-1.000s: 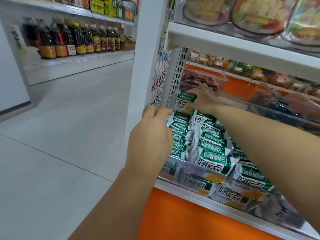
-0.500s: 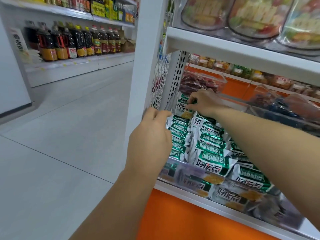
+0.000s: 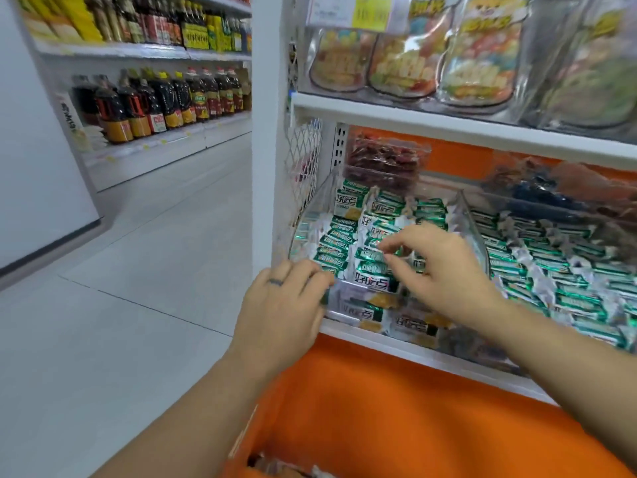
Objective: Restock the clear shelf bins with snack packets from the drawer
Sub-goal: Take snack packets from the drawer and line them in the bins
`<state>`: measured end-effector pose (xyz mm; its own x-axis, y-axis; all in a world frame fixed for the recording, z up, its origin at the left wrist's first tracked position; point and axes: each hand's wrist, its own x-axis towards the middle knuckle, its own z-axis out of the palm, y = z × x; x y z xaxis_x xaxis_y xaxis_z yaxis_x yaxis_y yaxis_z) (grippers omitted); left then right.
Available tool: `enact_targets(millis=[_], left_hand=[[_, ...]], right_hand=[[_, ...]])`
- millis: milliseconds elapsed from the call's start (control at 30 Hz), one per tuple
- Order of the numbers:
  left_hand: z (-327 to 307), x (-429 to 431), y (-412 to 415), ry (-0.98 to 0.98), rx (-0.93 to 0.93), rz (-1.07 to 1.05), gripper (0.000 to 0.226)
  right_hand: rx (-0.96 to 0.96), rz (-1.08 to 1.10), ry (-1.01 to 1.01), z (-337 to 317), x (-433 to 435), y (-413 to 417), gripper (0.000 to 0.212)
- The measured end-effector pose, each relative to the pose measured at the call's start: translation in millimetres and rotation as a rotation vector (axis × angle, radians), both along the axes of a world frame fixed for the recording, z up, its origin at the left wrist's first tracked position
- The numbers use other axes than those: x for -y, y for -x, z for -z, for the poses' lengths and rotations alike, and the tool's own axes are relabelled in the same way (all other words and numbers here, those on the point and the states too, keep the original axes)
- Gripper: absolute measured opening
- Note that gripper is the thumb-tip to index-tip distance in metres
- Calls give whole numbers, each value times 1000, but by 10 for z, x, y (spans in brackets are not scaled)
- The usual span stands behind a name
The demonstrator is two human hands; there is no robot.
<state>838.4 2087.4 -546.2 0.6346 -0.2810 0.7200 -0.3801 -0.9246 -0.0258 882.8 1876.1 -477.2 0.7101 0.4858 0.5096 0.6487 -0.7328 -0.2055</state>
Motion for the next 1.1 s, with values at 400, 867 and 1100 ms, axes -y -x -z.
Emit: enact_targets(millis=[400, 867, 1100], left_hand=[[678, 703, 397, -174, -768, 234, 27], [1642, 792, 49, -496, -1679, 36, 56], [1825, 776, 128, -626, -1953, -70, 59]], right_hand=[[-375, 50, 88, 1353, 1184, 980, 16], [-968, 135, 109, 2246, 1546, 780, 23], [-1218, -62, 228, 2420, 1289, 853, 35]])
